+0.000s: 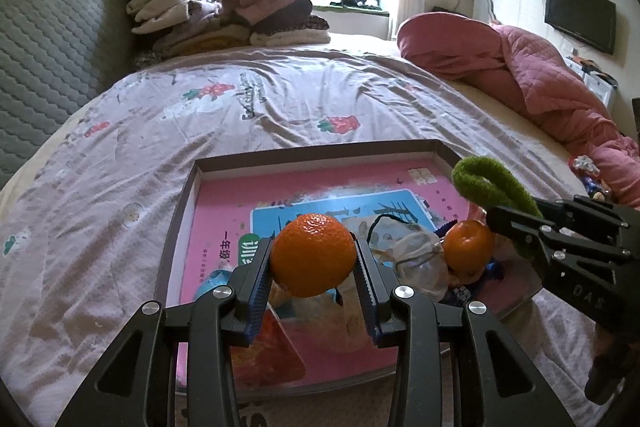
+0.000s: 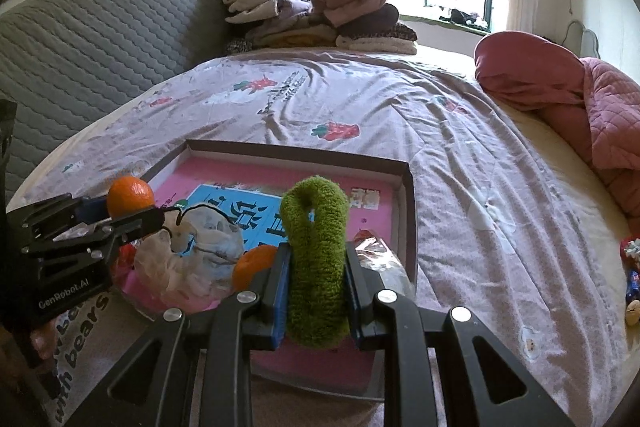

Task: Organize objects
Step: 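Lift and carry the orange with the left tool while the right tool carries the ring over the tray, then lower the orange into the tray and open the left tool while the right tool releases the ring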

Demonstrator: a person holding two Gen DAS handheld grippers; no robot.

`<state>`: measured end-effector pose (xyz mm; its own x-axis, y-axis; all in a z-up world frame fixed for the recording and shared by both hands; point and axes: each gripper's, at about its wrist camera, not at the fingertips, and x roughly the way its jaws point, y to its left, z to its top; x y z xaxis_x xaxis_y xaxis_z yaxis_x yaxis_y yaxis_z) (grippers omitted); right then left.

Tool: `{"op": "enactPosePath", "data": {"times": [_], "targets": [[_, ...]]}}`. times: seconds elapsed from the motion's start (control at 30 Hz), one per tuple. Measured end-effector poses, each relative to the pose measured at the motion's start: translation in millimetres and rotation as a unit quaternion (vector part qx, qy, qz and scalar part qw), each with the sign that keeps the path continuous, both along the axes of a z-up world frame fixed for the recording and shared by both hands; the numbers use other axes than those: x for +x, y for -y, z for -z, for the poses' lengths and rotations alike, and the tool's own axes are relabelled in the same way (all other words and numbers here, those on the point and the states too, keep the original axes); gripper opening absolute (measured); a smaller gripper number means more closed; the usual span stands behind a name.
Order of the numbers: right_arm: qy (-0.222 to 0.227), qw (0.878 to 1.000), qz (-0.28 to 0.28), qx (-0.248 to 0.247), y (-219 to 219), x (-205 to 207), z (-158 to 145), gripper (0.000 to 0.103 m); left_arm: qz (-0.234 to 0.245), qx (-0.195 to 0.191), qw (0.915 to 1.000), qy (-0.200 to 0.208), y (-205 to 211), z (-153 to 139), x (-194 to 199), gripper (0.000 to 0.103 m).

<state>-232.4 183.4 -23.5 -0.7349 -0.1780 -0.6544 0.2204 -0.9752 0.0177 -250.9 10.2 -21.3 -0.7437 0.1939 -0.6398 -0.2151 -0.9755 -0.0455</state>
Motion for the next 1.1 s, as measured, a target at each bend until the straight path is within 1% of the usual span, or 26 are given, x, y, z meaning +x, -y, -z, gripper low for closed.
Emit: {"op": "enactPosePath", "data": {"times": [0.17,0.27,0.43,0.83,1.1], "targets": [[0.000,1.000,0.010,0.002,-2,-4,3,0.024,0.009,-0.001,0.9999,0.014,-4,8,-3,0.040],[-0.002,1.000,0.015,0.001,-3,-5,4,0.025,0.011,-0.004,0.9998,0.015,-6,11,-3,0.040],[-0.008,1.000,0.013,0.021,1,-5,5,0.026,0.015,-0.007,0.9997,0.019,-9,15,-3,0.040],[0.002,1.000,0.011,0.002,-3,-5,3,0.028,0.025,-0.010,0.9994,0.021,-16,21,-1,0.040],[0.001,1.000,0.011,0.010,-2,-5,3,0.028,0.026,-0.021,0.9993,0.018,-19,23,1,0.041]]}}
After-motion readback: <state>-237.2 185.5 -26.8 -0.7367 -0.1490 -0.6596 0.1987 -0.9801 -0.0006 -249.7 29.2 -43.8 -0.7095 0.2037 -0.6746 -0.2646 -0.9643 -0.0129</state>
